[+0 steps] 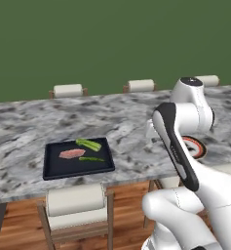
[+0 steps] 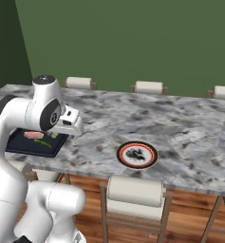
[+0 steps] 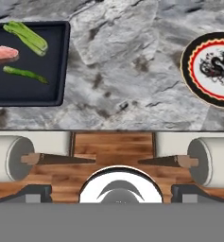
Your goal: Create a steak meal by picking up the steak and asparagus from the tray and placing them on the plate. Leave the celery on the tray.
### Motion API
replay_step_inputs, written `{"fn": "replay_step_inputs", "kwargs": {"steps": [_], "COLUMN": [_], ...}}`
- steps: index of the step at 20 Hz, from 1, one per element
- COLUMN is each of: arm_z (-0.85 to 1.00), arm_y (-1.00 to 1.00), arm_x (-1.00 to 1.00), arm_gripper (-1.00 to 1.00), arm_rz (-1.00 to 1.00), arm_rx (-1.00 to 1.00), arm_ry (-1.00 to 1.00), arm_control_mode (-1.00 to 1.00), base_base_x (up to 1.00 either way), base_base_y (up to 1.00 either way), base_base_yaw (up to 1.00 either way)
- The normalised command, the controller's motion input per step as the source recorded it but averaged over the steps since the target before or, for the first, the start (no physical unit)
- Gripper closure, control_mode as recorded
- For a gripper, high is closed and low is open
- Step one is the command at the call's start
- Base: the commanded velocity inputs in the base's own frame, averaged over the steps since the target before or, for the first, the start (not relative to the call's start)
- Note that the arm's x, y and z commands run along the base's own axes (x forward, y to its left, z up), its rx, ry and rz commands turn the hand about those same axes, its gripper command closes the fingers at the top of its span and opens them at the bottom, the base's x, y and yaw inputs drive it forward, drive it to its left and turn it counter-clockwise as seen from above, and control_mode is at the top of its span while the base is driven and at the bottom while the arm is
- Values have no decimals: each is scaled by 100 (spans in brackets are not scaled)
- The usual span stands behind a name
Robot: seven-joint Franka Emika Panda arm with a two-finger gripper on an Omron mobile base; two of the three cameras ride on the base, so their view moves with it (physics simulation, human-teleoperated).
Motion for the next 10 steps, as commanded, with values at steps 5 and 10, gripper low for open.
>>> {"fn": "replay_step_inputs", "kwargs": {"steps": [5,10], "arm_z": [-1,-3], "arm_y": [19,80], "arm_x": [17,0], "arm_gripper": [-100,-100], "arm_rz": [0,16], "arm_rx": [0,-5], "arm_ry": [0,-9], "arm_control_mode": [-100,-100], "base_base_x": [0,0], "base_base_y": [0,0], "base_base_yaw": [0,0]}}
